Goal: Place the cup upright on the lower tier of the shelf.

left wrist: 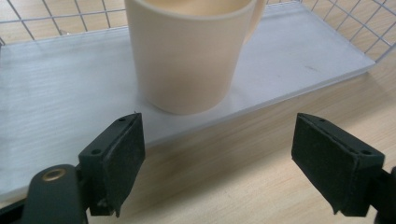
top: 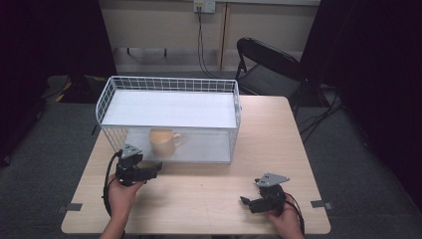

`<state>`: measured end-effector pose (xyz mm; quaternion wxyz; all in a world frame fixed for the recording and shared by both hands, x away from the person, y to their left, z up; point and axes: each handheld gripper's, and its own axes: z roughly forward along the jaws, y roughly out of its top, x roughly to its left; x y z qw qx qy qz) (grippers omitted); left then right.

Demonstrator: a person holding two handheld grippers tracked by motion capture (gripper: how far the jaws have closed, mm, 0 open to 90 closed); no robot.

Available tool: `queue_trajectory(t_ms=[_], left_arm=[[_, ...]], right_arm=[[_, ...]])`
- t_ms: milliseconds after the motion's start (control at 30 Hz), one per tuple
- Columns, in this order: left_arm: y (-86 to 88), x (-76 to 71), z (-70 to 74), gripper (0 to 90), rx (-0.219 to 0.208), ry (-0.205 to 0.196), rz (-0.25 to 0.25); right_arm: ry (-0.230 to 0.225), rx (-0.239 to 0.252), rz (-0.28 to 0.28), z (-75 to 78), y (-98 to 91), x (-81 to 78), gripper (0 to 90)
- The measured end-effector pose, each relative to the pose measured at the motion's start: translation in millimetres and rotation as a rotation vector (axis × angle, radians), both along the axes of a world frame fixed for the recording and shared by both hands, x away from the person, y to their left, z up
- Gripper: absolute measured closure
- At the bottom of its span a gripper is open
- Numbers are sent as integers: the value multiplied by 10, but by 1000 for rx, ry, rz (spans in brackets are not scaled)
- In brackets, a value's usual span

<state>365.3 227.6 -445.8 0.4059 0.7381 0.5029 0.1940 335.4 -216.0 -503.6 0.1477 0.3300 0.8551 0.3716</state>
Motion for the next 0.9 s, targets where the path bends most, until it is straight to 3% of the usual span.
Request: queue_trajectory(t_ms=[467,900], left_arm=[[184,-106,0,167,14,-4,-48],[306,-214,-73,167,-2,6,-83]], right_arm=[[1,0,0,0,-1,-2,125],[1,0,0,0,-1,-2,125]])
